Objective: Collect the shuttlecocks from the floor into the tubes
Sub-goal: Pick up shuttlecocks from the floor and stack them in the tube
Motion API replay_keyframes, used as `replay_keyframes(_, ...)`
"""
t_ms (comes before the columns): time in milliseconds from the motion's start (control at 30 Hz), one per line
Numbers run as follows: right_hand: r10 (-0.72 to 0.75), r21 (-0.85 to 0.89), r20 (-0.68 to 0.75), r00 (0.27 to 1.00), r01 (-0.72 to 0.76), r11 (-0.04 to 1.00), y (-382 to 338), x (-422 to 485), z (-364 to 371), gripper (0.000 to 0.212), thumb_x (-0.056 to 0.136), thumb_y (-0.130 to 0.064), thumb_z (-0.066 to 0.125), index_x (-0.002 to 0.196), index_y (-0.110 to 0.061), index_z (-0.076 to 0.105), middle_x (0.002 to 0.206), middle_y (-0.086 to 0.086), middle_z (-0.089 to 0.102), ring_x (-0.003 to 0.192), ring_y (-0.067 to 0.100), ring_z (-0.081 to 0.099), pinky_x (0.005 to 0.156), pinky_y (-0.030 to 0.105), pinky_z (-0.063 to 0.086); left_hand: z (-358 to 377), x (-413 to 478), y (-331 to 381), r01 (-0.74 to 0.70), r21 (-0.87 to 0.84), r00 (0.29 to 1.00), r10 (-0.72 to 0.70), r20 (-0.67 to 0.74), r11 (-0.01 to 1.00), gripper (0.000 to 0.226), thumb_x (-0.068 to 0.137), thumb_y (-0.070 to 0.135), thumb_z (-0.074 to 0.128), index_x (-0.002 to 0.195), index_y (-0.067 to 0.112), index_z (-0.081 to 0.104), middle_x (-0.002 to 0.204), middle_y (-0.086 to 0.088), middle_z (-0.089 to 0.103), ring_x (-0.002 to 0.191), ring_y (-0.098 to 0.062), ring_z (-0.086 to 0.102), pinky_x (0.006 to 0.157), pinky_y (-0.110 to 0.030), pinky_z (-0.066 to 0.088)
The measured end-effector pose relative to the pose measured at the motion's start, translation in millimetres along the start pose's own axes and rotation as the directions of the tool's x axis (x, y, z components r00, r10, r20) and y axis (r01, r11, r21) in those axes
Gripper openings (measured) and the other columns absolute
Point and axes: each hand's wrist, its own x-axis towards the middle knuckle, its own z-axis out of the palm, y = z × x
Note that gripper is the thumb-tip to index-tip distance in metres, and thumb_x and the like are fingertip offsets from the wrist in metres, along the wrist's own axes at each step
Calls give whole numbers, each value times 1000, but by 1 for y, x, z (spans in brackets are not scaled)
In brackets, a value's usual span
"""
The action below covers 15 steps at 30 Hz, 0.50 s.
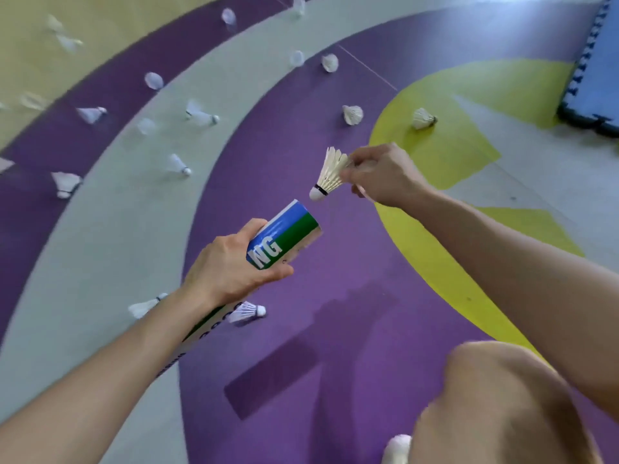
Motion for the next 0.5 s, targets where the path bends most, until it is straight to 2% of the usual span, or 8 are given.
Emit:
replay_keyframes(67, -27, 51, 36, 999, 25, 998, -31, -3, 23, 8, 89, -27, 73, 89, -24, 80, 58, -4, 66, 53, 11, 65, 56, 27, 51, -19, -8, -30, 45, -11, 999, -45, -29, 999, 76, 75, 84, 78, 137, 55, 46, 96, 23, 72, 93, -12, 72, 86, -39, 61)
replay_keyframes(167, -18, 152, 87, 996, 4, 988, -50, -21, 70, 7, 88, -28, 74, 84, -26, 79, 64, 3, 71, 58, 19, 71, 60, 37, 59, -33, -15, -66, 83, -48, 995, -85, -48, 995, 81, 73, 85, 79, 140, 55, 45, 103, 19, 74, 95, -12, 74, 88, -41, 63)
replay_keyframes(233, -34, 133, 143, 989, 15, 991, -59, -34, 96, 8, 90, -30, 74, 83, -29, 78, 69, 2, 72, 66, 27, 73, 62, 40, 60, -35, -15, -80, 78, -47, 996, -80, -37, 996, 82, 73, 83, 82, 141, 54, 45, 107, 18, 76, 97, -15, 74, 89, -41, 63)
replay_keyframes(333, -78, 108, 163, 984, 61, 992, -69, -47, 113, 14, 93, -35, 68, 85, -29, 78, 70, 1, 72, 64, 25, 69, 62, 38, 60, -31, -10, -86, 36, -49, 999, -37, -23, 998, 83, 73, 76, 87, 143, 53, 46, 106, 18, 75, 97, -14, 73, 88, -39, 61)
replay_keyframes(367, -78, 75, 214, 974, 63, 995, -73, -48, 117, 18, 94, -34, 63, 87, -29, 78, 69, 1, 72, 64, 25, 69, 63, 38, 61, -29, -10, -88, 30, -49, 999, -32, -26, 998, 84, 73, 74, 88, 143, 54, 46, 105, 19, 75, 96, -13, 73, 88, -38, 61)
replay_keyframes(433, -20, -4, 460, 888, 24, 1000, -78, -53, 120, 26, 96, -28, 52, 92, -23, 77, 66, 1, 73, 66, 25, 73, 70, 40, 62, -25, -12, -97, 32, -57, 999, -32, -2, 998, 87, 72, 72, 89, 145, 55, 44, 105, 19, 75, 96, -13, 72, 89, -38, 61)
replay_keyframes(500, 17, -61, 669, 743, 32, 998, -82, -58, 122, 26, 97, -29, 53, 102, -19, 76, 72, 7, 77, 69, 25, 75, 76, 43, 62, -24, -16, -110, 19, -51, 1000, -18, 26, 999, 90, 70, 73, 88, 146, 57, 42, 108, 18, 75, 99, -14, 72, 91, -39, 60)
